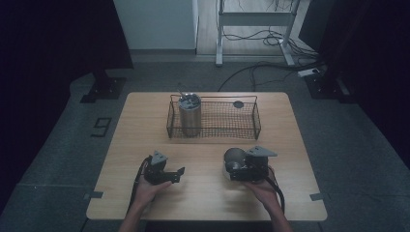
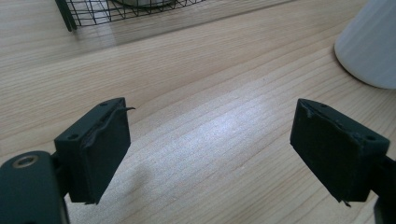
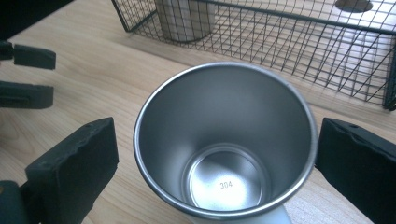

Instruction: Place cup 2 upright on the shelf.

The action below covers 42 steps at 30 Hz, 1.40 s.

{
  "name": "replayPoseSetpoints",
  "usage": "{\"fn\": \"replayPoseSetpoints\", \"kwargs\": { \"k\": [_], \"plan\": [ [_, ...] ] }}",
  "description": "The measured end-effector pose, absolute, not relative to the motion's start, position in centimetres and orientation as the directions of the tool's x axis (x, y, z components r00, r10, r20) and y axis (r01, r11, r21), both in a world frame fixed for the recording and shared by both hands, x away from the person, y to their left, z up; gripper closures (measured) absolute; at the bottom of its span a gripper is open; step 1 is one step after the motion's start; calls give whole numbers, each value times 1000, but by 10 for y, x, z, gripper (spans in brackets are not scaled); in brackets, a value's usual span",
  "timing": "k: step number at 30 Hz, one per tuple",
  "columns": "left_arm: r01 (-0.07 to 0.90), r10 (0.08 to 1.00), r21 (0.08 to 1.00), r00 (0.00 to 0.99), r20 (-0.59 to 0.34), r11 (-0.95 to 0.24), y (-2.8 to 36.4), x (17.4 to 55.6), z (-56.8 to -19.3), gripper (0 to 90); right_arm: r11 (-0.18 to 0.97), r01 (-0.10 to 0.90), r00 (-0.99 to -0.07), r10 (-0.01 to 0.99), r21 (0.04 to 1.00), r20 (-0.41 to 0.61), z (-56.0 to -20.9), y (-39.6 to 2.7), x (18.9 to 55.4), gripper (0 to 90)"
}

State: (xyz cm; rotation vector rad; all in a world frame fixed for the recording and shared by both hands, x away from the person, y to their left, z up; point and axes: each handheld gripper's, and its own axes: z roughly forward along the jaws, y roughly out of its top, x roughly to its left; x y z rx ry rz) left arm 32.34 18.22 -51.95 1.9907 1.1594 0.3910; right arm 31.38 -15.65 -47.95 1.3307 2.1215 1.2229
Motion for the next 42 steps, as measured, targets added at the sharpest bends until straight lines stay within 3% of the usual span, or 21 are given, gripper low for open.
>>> {"fn": "replayPoseSetpoints", "kwargs": {
  "k": [16,26,42],
  "plan": [
    [581,845,763,528,-88,-284,182,322,-522,123,233,571,-484,870,787,94,-501,-149,323,38],
    [583,849,763,521,-89,-278,185,322,-521,124,281,526,-514,857,803,37,-501,-148,321,67],
    [591,854,762,510,-99,-265,185,320,-520,132,192,501,-489,868,844,93,-487,-160,318,69]
  ]
}}
